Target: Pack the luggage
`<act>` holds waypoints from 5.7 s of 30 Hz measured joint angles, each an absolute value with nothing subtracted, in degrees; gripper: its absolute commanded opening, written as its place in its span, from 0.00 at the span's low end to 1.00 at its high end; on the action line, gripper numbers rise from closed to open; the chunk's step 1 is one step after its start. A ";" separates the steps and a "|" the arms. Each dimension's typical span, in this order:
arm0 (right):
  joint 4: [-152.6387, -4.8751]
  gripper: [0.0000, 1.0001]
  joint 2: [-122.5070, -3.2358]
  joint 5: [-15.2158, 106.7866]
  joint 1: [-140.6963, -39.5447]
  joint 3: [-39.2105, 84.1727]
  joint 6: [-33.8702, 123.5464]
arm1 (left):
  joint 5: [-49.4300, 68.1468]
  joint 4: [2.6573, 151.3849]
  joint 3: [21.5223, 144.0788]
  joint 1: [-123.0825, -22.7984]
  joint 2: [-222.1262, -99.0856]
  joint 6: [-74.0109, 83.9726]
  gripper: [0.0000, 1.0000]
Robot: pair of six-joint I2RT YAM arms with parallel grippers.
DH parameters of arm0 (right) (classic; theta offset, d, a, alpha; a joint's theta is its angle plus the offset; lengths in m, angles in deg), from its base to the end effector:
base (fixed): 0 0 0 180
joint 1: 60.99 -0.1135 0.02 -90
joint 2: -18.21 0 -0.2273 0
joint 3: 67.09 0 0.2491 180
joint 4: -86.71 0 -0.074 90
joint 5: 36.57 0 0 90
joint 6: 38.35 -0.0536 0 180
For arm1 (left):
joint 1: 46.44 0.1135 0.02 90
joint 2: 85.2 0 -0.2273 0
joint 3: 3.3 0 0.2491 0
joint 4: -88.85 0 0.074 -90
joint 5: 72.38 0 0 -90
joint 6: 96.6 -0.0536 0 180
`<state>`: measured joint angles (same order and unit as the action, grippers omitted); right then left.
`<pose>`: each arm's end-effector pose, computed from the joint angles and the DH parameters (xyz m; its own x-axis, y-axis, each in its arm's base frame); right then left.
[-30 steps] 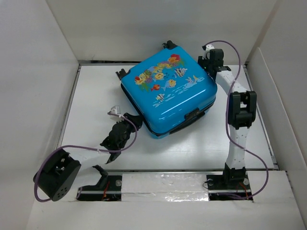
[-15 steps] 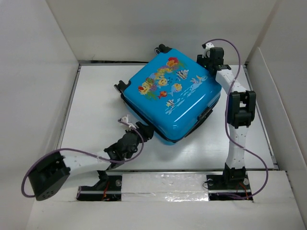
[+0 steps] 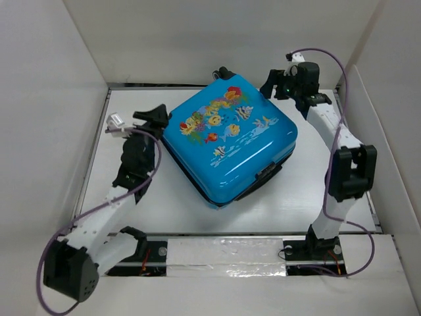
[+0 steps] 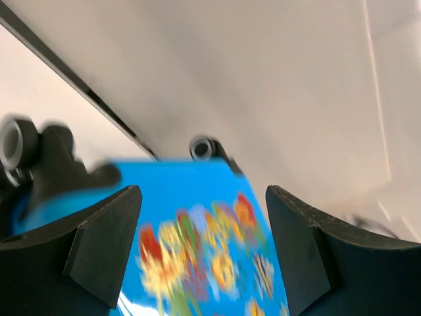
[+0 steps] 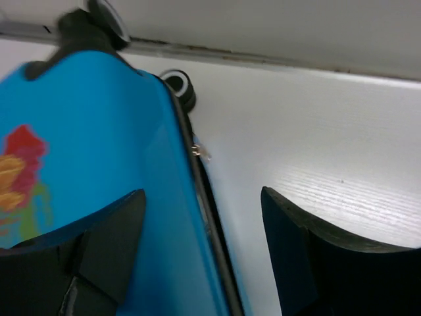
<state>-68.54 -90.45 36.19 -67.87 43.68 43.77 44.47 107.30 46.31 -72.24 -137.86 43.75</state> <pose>0.4520 0.0705 0.2898 -0.4315 0.0798 -0.8986 -0.3299 0.9131 0.2395 0.2341 -0.0863 0.3133 0.1554 -0.8381 -0.5228 0.1817 0.5445 -0.8188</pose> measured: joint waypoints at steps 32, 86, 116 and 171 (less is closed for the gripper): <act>-92.98 0.87 -50.32 33.72 -69.38 -3.22 34.92 | 0.67 117.55 59.86 -42.85 -182.71 60.34 0.89; -73.51 0.00 -19.31 50.81 -88.74 -12.25 37.33 | 13.39 113.40 37.11 -43.83 -151.28 59.49 0.20; -86.12 0.02 -46.80 42.03 -71.23 -18.80 29.85 | 18.24 117.02 47.86 -73.03 -134.24 36.32 0.31; -117.02 0.45 -38.52 48.89 -99.45 -45.45 35.66 | 38.68 114.95 22.60 -107.30 -148.22 42.11 0.14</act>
<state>-117.02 -38.52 48.89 -99.45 -45.45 35.66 38.68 114.95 22.60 -107.30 -148.22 42.11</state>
